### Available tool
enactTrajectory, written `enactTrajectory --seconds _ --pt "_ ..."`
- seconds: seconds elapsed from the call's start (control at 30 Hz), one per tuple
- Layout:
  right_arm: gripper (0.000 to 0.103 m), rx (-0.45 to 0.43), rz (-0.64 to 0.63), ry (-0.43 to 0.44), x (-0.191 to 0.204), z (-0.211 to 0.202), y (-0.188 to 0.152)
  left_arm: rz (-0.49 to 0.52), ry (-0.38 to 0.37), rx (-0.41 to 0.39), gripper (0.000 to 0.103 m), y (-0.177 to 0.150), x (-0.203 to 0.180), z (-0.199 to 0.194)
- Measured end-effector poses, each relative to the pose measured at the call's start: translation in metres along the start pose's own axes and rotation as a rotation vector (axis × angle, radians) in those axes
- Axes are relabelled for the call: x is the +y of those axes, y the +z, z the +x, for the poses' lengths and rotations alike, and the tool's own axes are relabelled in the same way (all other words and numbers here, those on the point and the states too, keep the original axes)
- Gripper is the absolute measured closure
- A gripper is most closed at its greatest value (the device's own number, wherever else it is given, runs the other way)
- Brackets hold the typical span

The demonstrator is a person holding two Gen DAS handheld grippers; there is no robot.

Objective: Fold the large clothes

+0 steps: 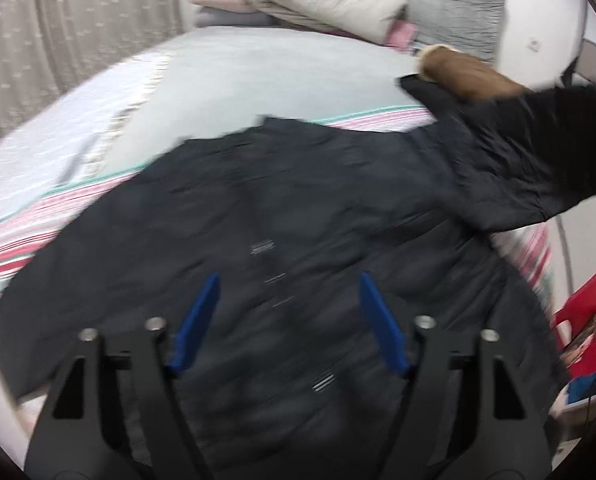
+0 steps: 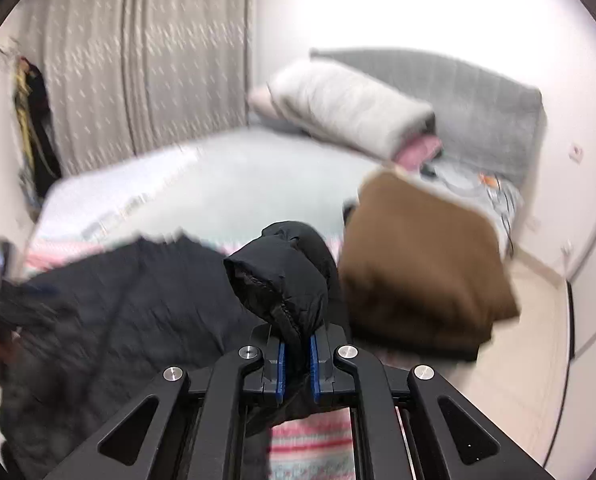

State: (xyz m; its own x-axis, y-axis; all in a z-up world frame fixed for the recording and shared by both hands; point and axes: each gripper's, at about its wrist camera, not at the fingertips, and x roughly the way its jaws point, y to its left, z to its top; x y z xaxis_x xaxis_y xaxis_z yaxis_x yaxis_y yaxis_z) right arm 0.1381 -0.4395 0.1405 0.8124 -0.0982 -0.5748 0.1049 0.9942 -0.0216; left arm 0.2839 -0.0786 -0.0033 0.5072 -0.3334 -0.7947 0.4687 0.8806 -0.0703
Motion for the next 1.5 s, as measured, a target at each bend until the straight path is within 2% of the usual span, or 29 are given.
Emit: enactTrajectory --seconds 0.03,0.07,0.17,0.2,0.33,0.47,0.57,0.67,0.77,0.8,0.83,1.03,1.2,1.33,1.43,1.5 --pt "0.095 -0.021 -0.004 0.011 -0.005 -0.006 0.011 -0.011 -0.03 0.005 0.049 0.005 -0.011 0.01" --pt "0.095 -0.038 0.003 0.022 -0.014 -0.01 0.028 -0.023 -0.061 0.009 0.053 0.009 -0.023 0.019" --pt "0.095 -0.035 0.08 0.045 -0.045 -0.004 0.055 -0.099 -0.169 0.021 0.071 0.026 -0.051 0.059" --pt "0.095 -0.027 0.114 0.052 -0.057 0.002 0.062 -0.127 -0.21 0.024 0.074 0.032 -0.063 0.076" --pt "0.096 0.005 0.216 0.078 -0.094 0.022 0.064 -0.133 -0.266 0.067 0.076 0.038 -0.104 0.131" --pt "0.096 0.036 0.261 0.112 -0.114 0.043 0.053 -0.102 -0.22 0.111 0.076 0.034 -0.136 0.178" --pt "0.096 0.059 0.242 0.123 -0.108 0.053 0.052 -0.072 -0.187 0.046 0.076 0.035 -0.143 0.182" --pt "0.096 0.062 0.245 0.145 -0.093 0.055 0.055 -0.07 -0.202 0.082 0.07 0.037 -0.141 0.176" --pt "0.096 0.059 0.208 0.18 -0.067 0.053 0.065 -0.115 -0.306 0.12 0.045 0.033 -0.115 0.149" --pt "0.096 0.058 0.19 0.195 -0.055 0.051 0.069 -0.123 -0.312 0.117 0.033 0.031 -0.108 0.141" --pt "0.096 0.058 0.174 0.211 -0.043 0.05 0.074 -0.133 -0.314 0.111 0.026 0.029 -0.094 0.127" --pt "0.096 0.082 0.089 0.309 0.038 0.057 0.099 -0.164 -0.269 0.03 0.022 0.014 -0.009 0.055" --pt "0.096 0.131 0.028 0.388 0.112 0.088 0.113 -0.204 -0.26 -0.017 0.021 0.006 0.044 0.031" --pt "0.095 0.19 -0.01 0.447 0.17 0.123 0.112 -0.296 -0.276 -0.039 0.021 -0.003 0.091 0.029" --pt "0.089 0.261 0.001 0.509 0.197 0.146 0.104 -0.366 -0.295 -0.042 0.021 -0.012 0.121 0.033" --pt "0.075 0.29 0.031 0.546 0.201 0.159 0.099 -0.412 -0.317 -0.042 0.021 -0.017 0.137 0.036"
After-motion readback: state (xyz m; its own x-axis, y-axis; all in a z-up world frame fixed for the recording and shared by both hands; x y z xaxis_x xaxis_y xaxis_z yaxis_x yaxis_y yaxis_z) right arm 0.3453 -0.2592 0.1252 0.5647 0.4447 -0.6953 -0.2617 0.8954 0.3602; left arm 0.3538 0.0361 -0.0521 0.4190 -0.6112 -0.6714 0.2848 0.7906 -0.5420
